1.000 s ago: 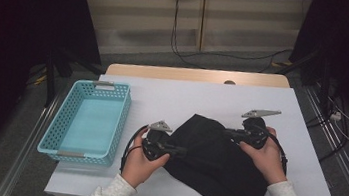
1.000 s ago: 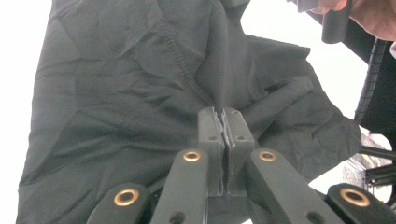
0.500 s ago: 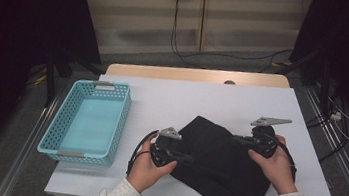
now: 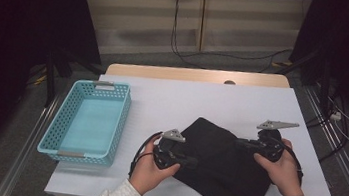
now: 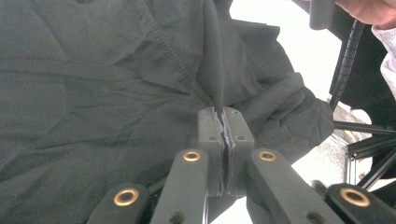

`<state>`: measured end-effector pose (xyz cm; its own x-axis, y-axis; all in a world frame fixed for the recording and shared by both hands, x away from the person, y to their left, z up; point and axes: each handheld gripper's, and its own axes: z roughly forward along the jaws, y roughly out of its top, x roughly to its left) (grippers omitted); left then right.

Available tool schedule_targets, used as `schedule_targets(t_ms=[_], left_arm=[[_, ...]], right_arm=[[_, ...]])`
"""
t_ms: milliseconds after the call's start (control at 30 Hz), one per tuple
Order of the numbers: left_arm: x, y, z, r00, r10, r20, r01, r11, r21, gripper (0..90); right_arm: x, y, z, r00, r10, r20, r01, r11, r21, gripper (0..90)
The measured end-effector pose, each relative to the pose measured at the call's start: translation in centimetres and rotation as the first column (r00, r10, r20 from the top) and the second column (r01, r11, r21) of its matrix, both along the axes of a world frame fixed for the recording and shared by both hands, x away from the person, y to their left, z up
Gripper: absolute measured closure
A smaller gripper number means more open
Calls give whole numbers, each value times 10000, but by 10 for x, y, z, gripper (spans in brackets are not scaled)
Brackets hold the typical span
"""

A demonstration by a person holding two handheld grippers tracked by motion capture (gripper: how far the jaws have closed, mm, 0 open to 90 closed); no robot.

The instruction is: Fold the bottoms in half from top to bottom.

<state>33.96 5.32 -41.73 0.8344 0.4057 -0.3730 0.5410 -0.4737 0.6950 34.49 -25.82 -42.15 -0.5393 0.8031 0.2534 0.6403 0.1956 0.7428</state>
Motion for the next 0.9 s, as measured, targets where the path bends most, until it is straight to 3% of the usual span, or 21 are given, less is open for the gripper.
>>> schedule_targets(t_ms=[900], left_arm=[[-4, -7, -4, 9987, -424, -293, 420, 9990, -137, 881]], right_arm=[[-5, -9, -4, 10000, -45, -35, 45, 10000, 55, 855]])
